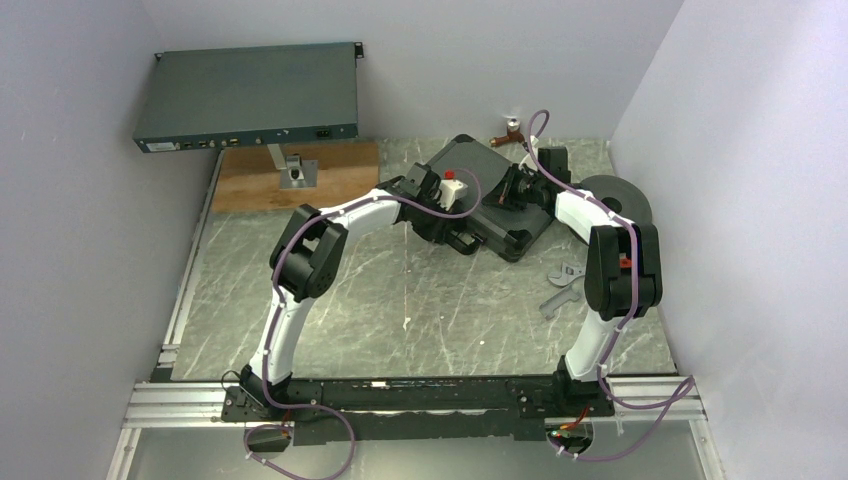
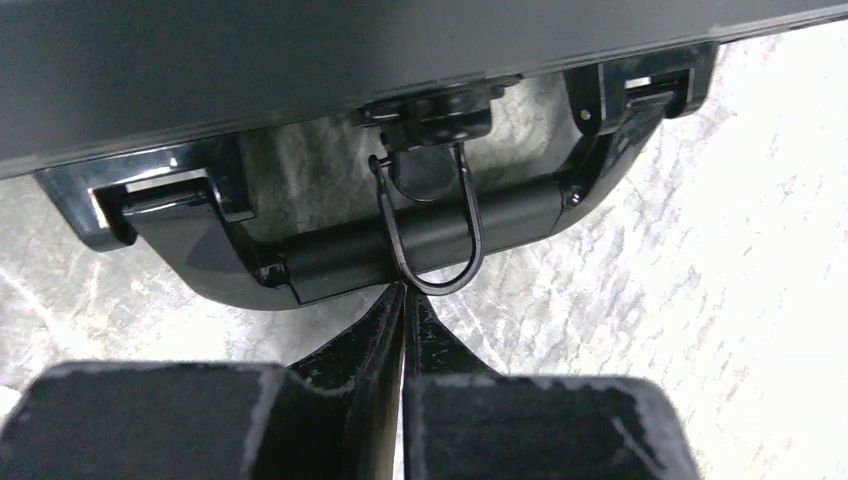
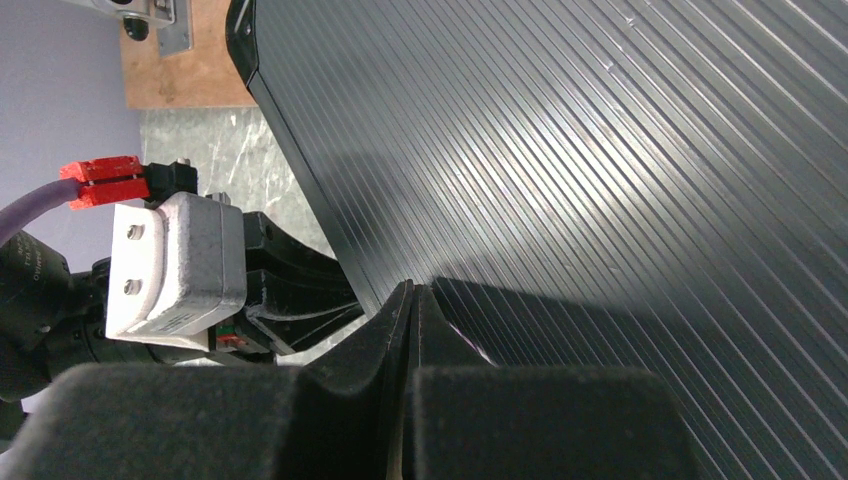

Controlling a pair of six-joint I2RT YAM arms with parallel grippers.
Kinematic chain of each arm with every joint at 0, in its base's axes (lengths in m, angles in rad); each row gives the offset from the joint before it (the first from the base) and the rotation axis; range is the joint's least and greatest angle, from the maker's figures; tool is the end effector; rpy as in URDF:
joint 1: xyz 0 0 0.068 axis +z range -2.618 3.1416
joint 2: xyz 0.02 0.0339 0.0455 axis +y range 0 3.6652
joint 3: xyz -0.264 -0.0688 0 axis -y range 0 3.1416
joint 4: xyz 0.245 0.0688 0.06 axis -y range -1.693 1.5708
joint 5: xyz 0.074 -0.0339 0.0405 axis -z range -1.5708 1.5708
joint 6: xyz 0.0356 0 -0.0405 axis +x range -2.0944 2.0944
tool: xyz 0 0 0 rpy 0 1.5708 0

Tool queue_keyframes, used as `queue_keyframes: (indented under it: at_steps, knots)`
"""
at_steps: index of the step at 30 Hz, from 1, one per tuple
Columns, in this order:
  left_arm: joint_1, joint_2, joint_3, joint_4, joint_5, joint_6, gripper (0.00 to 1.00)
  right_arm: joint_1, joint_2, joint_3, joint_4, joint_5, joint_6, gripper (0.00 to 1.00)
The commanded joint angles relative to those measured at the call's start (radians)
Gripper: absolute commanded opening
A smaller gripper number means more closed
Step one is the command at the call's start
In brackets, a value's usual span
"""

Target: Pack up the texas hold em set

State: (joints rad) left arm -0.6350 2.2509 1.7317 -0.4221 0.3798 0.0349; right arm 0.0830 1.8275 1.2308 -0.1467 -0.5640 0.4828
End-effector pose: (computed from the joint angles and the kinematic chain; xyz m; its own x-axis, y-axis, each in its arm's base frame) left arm 0.3879 -0.3022 0.1627 -0.6250 0.5008 -0.5988 0.7489 0.6011 -0.2789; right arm 0.3971 0.0521 0.2104 -0.8120 0.3262 -0.4841 -0.0963 0.7431 0.6622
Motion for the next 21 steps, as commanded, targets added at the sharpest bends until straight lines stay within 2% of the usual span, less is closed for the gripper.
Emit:
queue_keyframes:
  at_steps: [1,10,21]
  knots:
    - [0.004,-0.014,0.046,0.068,0.11,0.034,0.1,0.001,0.087,-0.059,-0.186,0.121,-0.052,0.0]
    - [0.017,-0.009,0.069,0.1,0.192,0.001,0.09,0.0,0.09,-0.061,-0.183,0.118,-0.05,0.0]
    - [0.021,-0.021,0.057,0.151,0.205,-0.028,0.08,0.001,0.093,-0.063,-0.182,0.118,-0.052,0.0]
